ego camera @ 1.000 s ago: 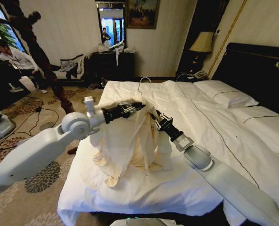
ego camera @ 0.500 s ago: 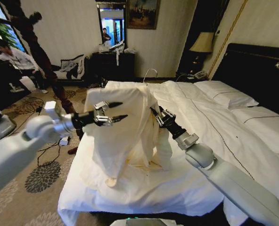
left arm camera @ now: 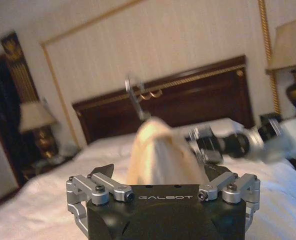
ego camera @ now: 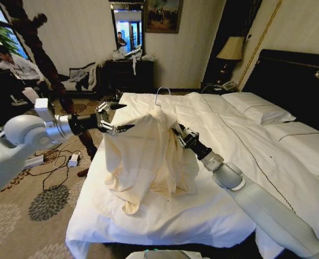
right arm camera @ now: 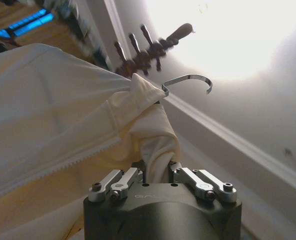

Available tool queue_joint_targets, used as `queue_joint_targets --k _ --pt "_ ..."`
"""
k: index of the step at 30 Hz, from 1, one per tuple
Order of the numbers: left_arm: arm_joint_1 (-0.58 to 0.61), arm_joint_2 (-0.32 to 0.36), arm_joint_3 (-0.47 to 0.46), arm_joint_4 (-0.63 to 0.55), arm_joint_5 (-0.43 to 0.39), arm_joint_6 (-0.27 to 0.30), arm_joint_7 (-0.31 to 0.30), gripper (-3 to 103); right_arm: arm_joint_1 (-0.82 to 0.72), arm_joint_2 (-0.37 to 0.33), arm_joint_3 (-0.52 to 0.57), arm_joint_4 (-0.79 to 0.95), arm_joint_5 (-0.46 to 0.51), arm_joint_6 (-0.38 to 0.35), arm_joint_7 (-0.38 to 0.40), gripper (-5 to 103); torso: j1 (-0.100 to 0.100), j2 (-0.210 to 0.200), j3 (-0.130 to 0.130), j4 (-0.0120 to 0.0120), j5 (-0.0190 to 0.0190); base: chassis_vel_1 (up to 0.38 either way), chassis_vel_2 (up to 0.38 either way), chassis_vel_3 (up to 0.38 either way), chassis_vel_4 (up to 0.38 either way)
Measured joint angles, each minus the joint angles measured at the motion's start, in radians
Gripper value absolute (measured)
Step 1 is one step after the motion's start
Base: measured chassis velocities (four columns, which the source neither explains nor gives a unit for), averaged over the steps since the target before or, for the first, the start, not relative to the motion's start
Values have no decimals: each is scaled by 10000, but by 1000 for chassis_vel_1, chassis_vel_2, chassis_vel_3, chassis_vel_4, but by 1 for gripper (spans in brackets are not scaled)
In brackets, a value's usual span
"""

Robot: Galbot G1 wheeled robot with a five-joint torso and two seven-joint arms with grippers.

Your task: Pick up the clothes from the bed and hang them on the clothes hanger.

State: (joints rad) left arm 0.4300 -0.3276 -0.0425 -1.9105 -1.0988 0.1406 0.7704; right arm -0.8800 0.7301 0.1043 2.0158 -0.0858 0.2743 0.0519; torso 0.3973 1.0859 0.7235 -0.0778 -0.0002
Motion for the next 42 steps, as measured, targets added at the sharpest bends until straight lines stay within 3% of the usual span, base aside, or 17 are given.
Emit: queue_joint_targets --k 10,14,16,19,22,24,26,27,28,31,32,34,35,42 --pt "-424 -641 947 596 708 360 756 101 -58 199 -44 105 -1164 367 -261 19 1 -1 0 -2 2 0 0 0 0" --pt "-633 -761 1190 749 794 422 937 93 -5 249 -31 21 -1372 512 -323 19 0 -1 0 0 2 0 0 0 0" --pt "-719 -810 1286 860 883 445 1229 82 63 253 -33 -12 -1385 564 -355 19 1 -2 0 -1 2 0 0 0 0" --pt "-813 -883 1377 996 998 518 1595 77 161 271 -55 -52 -1386 626 -377 19 0 -2 0 1 1 0 0 0 0" --pt "-975 -996 1516 1188 1124 595 1947 61 295 353 -108 -93 -1382 710 -394 19 0 -1 0 0 2 0 0 0 0" --pt "-1028 -1036 1568 1231 1151 620 2046 61 334 386 -123 -96 -1383 736 -399 20 0 -2 0 0 2 0 0 0 0" --pt "-1154 -1122 1676 1311 1180 677 2144 50 420 445 -150 -102 -1384 762 -404 21 1 -1 0 0 2 0 0 0 0" --pt "-1178 -1147 1699 1327 1182 691 2149 50 433 455 -155 -104 -1383 766 -405 21 1 -2 0 1 2 0 0 0 0" --pt "-1209 -1176 1727 1349 1182 711 2149 39 455 470 -162 -113 -1385 772 -407 21 0 -2 0 0 2 0 0 0 0" --pt "-1272 -1247 1783 1394 1189 764 2110 34 478 499 -167 -150 -1431 814 -424 21 0 -1 0 0 2 0 0 0 0" --pt "-1328 -1340 1847 1425 1195 814 2022 23 480 531 -173 -213 -1480 865 -452 21 1 -2 -1 0 2 0 0 0 0" --pt "-1359 -1391 1885 1449 1195 846 1979 23 477 547 -184 -242 -1480 873 -454 21 1 -2 -1 0 2 0 0 0 0" --pt "-1382 -1421 1912 1472 1195 885 1963 18 477 559 -190 -255 -1466 873 -453 22 0 -1 0 0 2 0 0 0 0" --pt "-1505 -1572 2099 1588 1176 927 2085 17 502 611 -209 -312 -1302 871 -436 23 1 -2 0 0 2 0 0 0 0"
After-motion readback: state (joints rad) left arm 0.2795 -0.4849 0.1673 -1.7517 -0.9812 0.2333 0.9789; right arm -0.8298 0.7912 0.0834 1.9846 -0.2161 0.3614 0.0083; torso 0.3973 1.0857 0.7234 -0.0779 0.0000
